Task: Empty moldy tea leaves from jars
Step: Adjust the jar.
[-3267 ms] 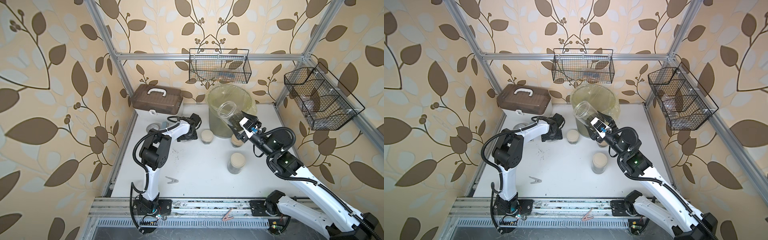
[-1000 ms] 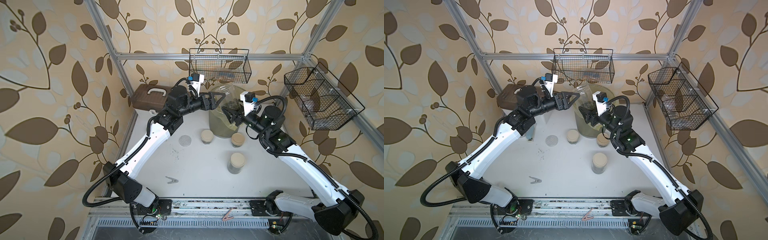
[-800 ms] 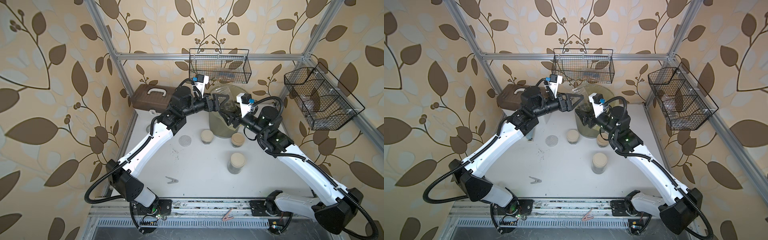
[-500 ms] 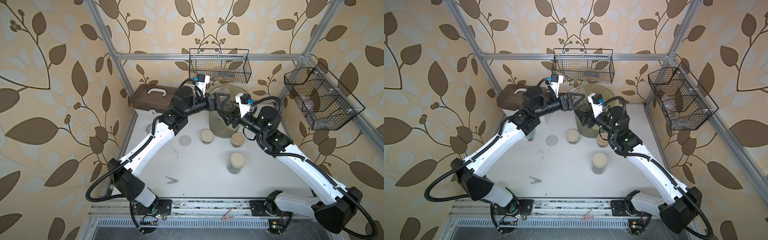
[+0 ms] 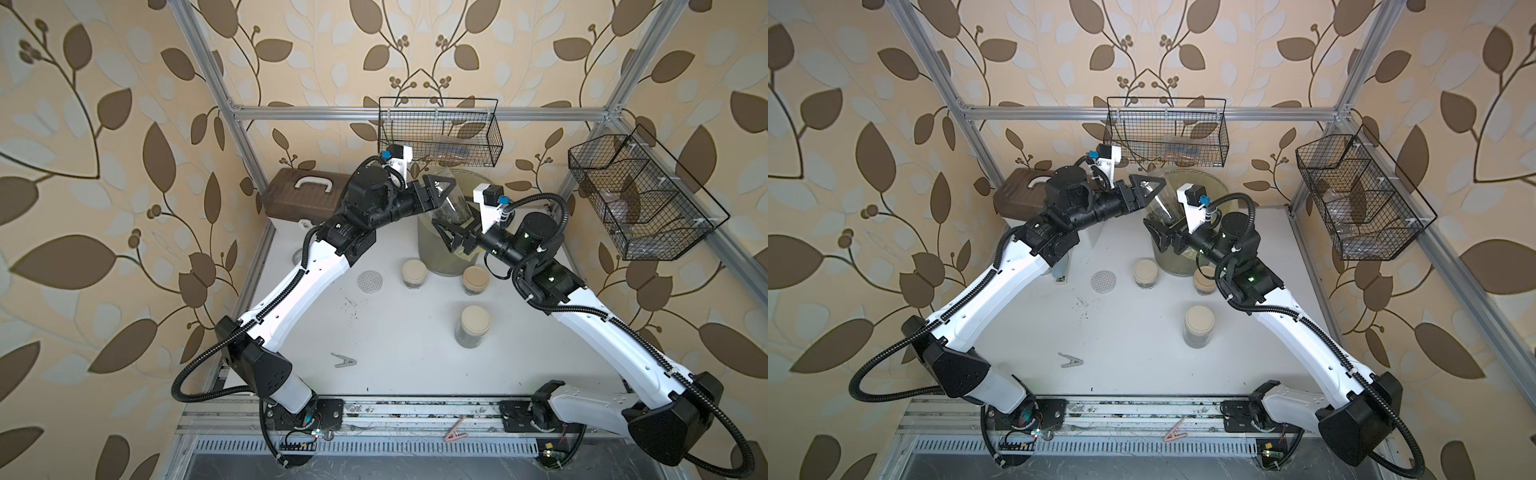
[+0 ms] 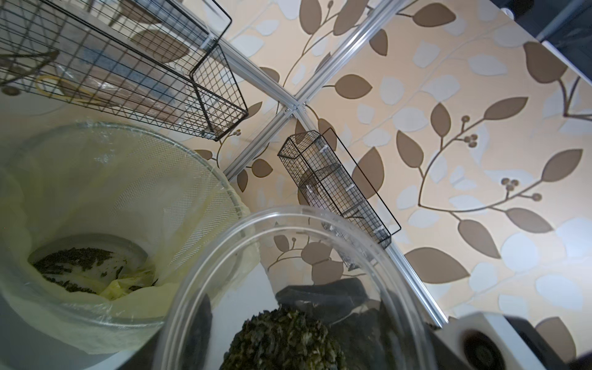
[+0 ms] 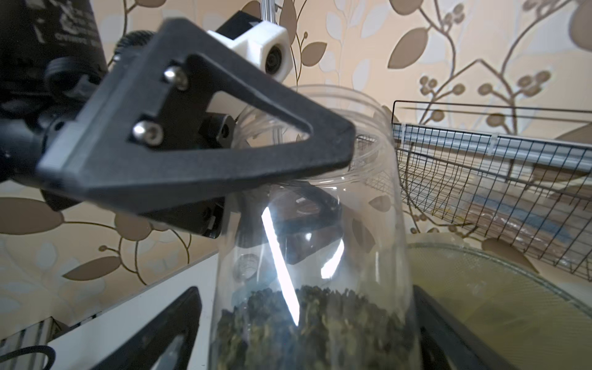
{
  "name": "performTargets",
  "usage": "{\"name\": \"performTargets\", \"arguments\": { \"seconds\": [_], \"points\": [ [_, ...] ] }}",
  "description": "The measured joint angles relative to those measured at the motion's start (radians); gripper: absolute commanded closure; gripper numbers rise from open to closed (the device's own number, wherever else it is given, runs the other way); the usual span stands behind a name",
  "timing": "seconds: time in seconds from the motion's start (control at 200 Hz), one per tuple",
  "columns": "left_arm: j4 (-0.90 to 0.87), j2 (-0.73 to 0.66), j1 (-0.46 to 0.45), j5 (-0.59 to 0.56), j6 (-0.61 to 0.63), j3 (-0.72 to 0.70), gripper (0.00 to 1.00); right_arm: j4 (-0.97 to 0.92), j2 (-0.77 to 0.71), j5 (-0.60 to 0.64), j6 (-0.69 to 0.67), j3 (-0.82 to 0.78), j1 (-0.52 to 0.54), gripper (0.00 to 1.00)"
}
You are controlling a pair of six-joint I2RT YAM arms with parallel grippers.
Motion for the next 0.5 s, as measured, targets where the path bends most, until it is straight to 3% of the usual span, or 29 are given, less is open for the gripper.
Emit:
{"name": "performTargets", "arguments": {
  "seconds": [0.17,0.5],
  "points": [
    [-0.083,0.033,0.0,-0.078,-0.068,0.105,0.38,0.125,-0.031,-0.007,0.04,-0.06,-0.039,0.0],
    [-0.221,0.102,0.006,-0.159,-0.147,0.285,0.37,0.554,-0.045,-0.042,0.05,-0.264,-0.049,0.0]
  ]
}}
